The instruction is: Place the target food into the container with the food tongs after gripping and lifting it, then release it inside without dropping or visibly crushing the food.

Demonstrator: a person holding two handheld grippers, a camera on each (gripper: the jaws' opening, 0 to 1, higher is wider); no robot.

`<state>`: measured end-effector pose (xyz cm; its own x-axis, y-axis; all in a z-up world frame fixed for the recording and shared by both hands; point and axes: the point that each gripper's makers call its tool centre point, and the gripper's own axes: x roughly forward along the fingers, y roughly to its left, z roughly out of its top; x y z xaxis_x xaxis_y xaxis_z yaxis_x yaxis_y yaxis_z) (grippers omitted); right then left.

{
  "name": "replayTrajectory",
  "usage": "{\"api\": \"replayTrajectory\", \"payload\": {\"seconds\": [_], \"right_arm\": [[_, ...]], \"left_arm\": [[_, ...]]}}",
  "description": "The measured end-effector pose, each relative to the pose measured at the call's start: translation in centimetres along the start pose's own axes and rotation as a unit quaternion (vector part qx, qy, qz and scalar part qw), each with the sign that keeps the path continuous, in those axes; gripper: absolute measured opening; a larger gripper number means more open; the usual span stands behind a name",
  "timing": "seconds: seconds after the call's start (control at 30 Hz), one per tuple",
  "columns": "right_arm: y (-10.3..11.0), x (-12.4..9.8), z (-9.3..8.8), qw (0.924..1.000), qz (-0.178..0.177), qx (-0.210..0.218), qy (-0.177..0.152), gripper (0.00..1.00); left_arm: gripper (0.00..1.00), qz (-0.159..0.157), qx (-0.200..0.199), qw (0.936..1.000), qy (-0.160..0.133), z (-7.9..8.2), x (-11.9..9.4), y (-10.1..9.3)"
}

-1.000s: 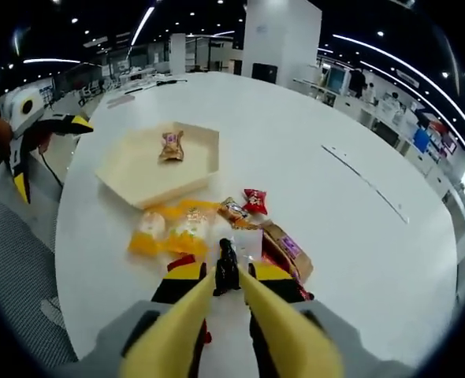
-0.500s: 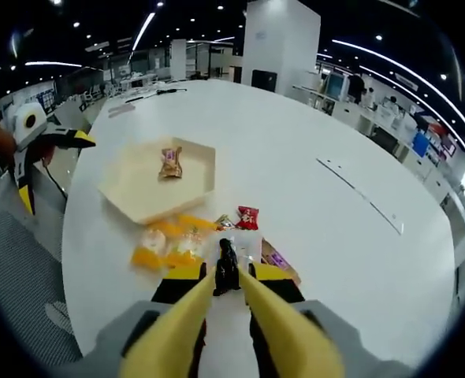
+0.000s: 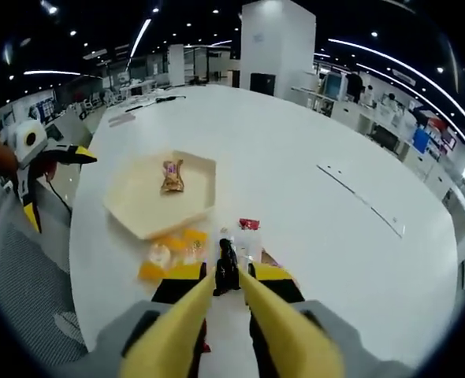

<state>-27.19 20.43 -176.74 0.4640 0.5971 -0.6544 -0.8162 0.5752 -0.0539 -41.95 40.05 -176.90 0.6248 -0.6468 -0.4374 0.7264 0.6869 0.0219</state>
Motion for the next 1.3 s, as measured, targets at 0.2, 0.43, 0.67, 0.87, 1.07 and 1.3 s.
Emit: {"api": "replayTrajectory", "payload": {"seconds": [0.2, 0.43, 0.67, 0.87, 1.07, 1.3], "right_arm": [[1.0, 0.6, 2.1, 0.9998, 0.012, -0.010, -0.011, 0.20], [2.8, 1.8, 4.4, 0.9991, 0.030, -0.027, -0.017, 0.20], [5.2, 3.3, 7.0, 0.9972, 0.053, -0.049, -0.022, 0.20], [7.8, 4.9, 9.3, 0.9945, 0.075, -0.068, -0.027, 0.20], [10.2, 6.3, 11.1, 0.9917, 0.095, -0.081, -0.030, 0.20], [11.8, 7.6, 12.2, 0.9898, 0.110, -0.086, -0.030, 0.20]], "left_arm": [[1.00, 0.000, 0.000, 1.0000, -0.002, 0.0, 0.0, 0.0], [1.00, 0.002, 0.000, 1.0000, -0.005, 0.2, 0.0, 0.0], [1.00, 0.003, 0.002, 1.0000, -0.006, 0.2, -0.1, 0.1], [1.00, 0.003, 0.003, 1.0000, -0.004, 0.1, 0.0, 0.1], [1.00, 0.005, 0.004, 1.0000, -0.003, 0.1, -0.1, 0.1], [1.00, 0.007, 0.002, 1.0000, -0.003, 0.1, -0.1, 0.2]]}}
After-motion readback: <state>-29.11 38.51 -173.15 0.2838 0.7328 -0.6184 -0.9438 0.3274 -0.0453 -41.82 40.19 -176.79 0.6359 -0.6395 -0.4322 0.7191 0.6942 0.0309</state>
